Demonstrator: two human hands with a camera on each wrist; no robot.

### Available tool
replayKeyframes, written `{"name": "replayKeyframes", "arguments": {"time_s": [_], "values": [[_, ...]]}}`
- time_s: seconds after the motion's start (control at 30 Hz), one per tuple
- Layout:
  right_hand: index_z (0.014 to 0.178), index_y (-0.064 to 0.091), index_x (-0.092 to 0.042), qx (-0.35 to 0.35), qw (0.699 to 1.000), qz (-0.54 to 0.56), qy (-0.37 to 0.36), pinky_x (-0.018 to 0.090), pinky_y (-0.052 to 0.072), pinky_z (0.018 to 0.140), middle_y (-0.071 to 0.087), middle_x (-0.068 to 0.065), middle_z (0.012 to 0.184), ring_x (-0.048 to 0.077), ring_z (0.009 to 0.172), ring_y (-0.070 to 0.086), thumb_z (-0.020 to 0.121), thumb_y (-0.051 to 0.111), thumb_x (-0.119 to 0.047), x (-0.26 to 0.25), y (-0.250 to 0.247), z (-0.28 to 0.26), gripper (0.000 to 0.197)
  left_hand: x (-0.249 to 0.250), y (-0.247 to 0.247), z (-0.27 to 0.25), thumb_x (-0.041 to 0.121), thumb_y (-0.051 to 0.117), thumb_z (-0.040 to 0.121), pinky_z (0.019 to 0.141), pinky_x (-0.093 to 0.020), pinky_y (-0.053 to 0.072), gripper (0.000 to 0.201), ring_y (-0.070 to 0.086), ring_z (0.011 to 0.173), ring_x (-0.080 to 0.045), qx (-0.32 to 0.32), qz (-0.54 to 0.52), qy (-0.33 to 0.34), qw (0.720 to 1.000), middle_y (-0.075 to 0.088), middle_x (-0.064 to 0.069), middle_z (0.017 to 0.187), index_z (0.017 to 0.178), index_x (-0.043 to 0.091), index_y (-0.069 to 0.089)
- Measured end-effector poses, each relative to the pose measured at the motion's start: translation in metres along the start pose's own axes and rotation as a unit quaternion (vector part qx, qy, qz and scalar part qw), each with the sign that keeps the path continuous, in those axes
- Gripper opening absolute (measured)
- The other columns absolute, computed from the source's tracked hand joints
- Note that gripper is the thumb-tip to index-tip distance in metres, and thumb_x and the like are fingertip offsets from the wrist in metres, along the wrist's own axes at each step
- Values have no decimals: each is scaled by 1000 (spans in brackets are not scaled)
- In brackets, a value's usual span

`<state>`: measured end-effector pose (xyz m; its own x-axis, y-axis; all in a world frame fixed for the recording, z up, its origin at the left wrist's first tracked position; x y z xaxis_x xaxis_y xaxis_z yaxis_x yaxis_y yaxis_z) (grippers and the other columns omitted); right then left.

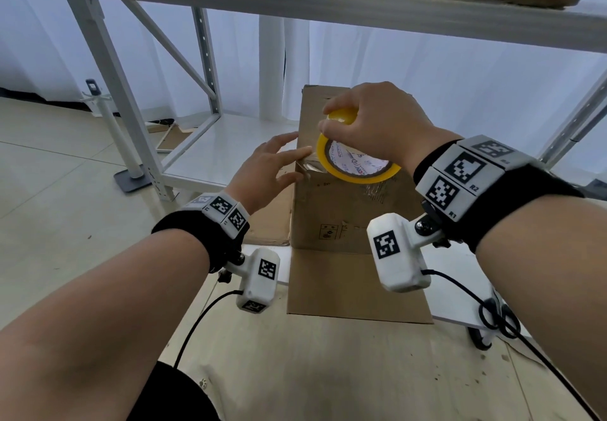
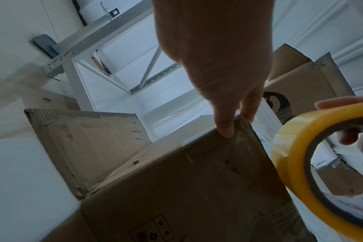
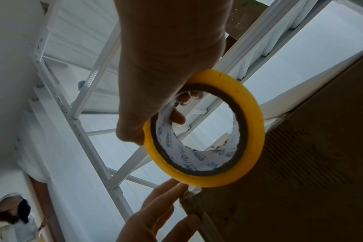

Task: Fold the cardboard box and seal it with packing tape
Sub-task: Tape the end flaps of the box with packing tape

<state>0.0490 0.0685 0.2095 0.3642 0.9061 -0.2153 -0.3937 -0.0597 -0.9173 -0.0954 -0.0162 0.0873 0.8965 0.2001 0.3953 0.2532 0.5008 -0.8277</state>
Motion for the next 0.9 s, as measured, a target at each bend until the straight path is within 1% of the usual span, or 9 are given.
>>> {"name": "replayKeyframes", "arguments": {"time_s": [0.2, 0.3, 0.37, 0.47, 0.53, 0.6, 0.7, 0.77, 0.9], "values": [[121, 63, -32, -3, 1000, 7, -7, 30, 44, 82, 62, -3, 124, 17, 107, 55, 88, 54, -50, -2, -1, -4, 38, 4, -6, -1, 25, 60, 91, 112, -39, 32, 42, 38, 135, -15, 23, -14, 20, 999, 50, 7, 140, 132, 26, 55], [128, 56, -31, -5, 1000, -12, 14, 29, 37, 79, 59, -2, 127, 19, 111, 54, 88, 53, -53, 2, -2, -4, 45, 7, -8, -2, 21, 60, 91, 111, -39, 34, 39, 43, 132, -14, 34, -30, 20, 999, 54, 5, 135, 130, 23, 57], [130, 50, -27, -9, 999, -19, 47, 28, 35, 75, 59, 0, 123, 21, 105, 53, 88, 52, -54, 7, -4, -3, 50, 9, -7, -3, 18, 61, 91, 110, -38, 36, 42, 47, 129, -15, 27, -29, 22, 999, 54, 5, 136, 132, 23, 55], [112, 57, -17, -14, 997, -33, 75, 27, 32, 63, 58, 2, 99, 19, 86, 49, 88, 48, -54, 6, -4, 0, 45, 10, -6, -2, 17, 61, 90, 108, -34, 37, 42, 50, 125, -16, 23, -12, 15, 1000, 55, 7, 135, 131, 25, 55], [99, 58, -15, -18, 995, -55, 81, 28, 29, 58, 58, 1, 91, 19, 80, 49, 87, 46, -57, 2, -4, 1, 45, 10, -6, -1, 18, 62, 90, 107, -37, 38, 41, 51, 124, -17, 25, -10, 14, 1000, 55, 7, 134, 130, 25, 56], [99, 59, -14, -13, 995, -60, 82, 27, 30, 57, 59, 1, 92, 17, 80, 50, 88, 46, -58, -3, -5, 4, 48, 10, -6, -2, 20, 60, 91, 106, -39, 39, 41, 52, 123, -18, 23, -1, 11, 1000, 54, 8, 135, 132, 27, 55], [107, 62, -12, 13, 996, -45, 78, 29, 34, 67, 62, 2, 97, 18, 83, 50, 88, 51, -54, -8, -14, 10, 47, 11, -7, -5, 23, 59, 92, 104, -43, 42, 42, 54, 122, -19, 31, 28, 10, 999, 54, 8, 134, 133, 29, 53], [103, 63, -13, 6, 994, -77, 71, 30, 34, 67, 60, 1, 92, 20, 83, 52, 85, 54, -51, -5, -20, 13, 43, 11, -7, -6, 24, 60, 92, 102, -45, 43, 41, 55, 121, -20, 36, 34, 12, 999, 54, 9, 134, 132, 29, 54], [90, 64, -13, -24, 988, -118, 95, 30, 36, 63, 61, 2, 83, 24, 81, 57, 81, 57, -50, 19, -22, 5, 39, 11, -6, -5, 27, 57, 93, 103, -45, 40, 38, 54, 122, -19, 30, 41, 10, 999, 52, 11, 136, 131, 30, 55]]}}
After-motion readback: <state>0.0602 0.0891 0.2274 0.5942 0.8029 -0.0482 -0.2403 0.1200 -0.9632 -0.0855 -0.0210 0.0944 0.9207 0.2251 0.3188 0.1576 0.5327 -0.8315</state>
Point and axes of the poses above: each hand's wrist, its own z-axis towards the middle knuckle, its own y-axis out of the palm, x = y × z, the point moved 4 cm from there along z, towards the middle knuckle
